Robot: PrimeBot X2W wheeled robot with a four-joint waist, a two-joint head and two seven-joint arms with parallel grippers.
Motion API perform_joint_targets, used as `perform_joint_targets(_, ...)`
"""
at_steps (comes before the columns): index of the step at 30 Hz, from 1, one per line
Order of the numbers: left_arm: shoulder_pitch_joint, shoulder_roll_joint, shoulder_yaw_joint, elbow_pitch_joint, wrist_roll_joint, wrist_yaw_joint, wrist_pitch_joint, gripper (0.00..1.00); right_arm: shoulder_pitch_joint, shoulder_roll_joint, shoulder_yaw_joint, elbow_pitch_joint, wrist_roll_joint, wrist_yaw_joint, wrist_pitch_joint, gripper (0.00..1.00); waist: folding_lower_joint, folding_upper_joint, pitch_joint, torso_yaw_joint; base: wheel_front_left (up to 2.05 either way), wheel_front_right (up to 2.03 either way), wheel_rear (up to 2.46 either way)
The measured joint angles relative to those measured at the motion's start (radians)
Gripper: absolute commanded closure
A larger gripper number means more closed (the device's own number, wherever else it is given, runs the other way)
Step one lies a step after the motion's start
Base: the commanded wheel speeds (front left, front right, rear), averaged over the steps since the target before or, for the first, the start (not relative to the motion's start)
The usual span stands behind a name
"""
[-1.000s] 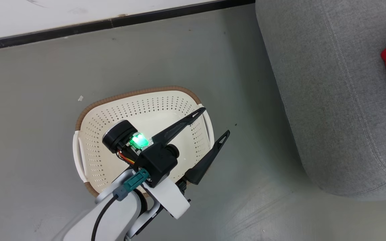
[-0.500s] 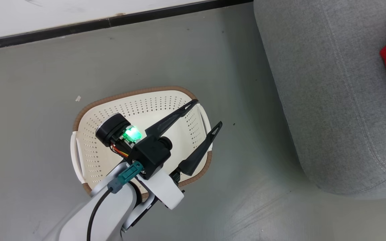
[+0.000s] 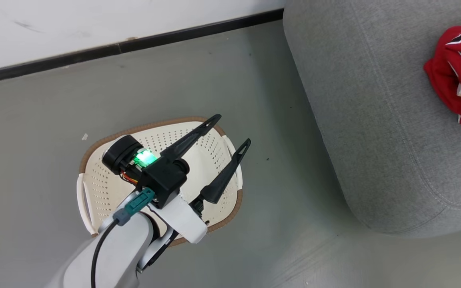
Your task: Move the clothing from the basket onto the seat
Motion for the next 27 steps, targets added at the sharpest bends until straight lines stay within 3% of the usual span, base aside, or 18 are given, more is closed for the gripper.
perform_joint_targets(13,0.071,0.002,0.06,0.05,-0.029,0.031,-0.061,0.0,0.08,0.03,0.027,-0.227,0.005,0.0,0.0,0.0,0.0,0.0,-0.094,-0.025,0.0,0.0,0.0)
perform_joint_targets(27,0.2,0.006,0.195,0.103,-0.074,0.142,-0.089,0.0,0.195,0.159,0.15,-0.346,-0.008,0.0,0.0,0.0,0.0,0.0,-0.209,0.01,0.0,0.0,0.0)
